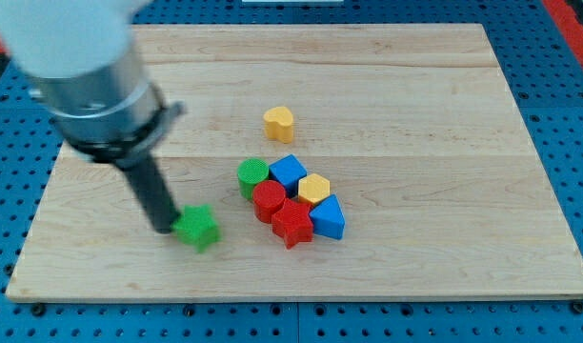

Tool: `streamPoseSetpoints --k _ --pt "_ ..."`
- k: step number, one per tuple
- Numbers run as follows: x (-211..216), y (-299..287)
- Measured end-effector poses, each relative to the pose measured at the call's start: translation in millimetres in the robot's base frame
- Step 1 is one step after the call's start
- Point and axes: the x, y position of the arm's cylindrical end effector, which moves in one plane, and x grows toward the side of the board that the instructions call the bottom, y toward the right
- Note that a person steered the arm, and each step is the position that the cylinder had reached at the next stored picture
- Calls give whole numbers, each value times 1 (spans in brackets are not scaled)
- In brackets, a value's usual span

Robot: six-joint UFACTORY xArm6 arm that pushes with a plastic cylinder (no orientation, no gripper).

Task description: Slide the green star into the red circle

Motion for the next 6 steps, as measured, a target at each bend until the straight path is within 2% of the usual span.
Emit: streamPoseSetpoints --k 2,3,4,5,6 --pt "30 -9" --pt "30 42" --pt "30 65" --pt "32 61" --pt "49 11"
